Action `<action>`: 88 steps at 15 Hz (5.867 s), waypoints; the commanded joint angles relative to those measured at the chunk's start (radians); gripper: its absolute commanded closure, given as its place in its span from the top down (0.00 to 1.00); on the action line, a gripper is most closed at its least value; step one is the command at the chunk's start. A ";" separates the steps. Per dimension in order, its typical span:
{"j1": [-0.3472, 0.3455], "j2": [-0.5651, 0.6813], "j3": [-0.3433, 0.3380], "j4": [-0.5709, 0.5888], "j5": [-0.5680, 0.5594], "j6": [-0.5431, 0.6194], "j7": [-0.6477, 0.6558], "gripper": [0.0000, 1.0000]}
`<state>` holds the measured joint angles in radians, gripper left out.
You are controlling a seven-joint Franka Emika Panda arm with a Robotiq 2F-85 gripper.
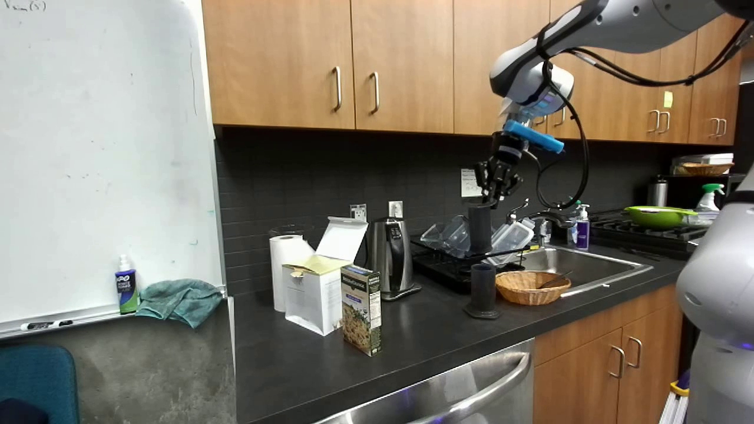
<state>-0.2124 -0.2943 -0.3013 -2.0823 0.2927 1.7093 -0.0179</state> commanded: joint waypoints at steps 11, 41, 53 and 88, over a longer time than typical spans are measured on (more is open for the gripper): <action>-0.033 0.009 -0.027 0.013 0.070 -0.042 0.012 0.05; -0.058 0.086 -0.050 0.041 0.096 -0.054 0.007 0.05; -0.059 0.149 -0.048 0.095 0.108 -0.062 0.005 0.05; -0.072 0.212 -0.043 0.104 0.132 -0.078 0.002 0.05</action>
<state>-0.2721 -0.0933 -0.3499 -2.0024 0.3995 1.6580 -0.0127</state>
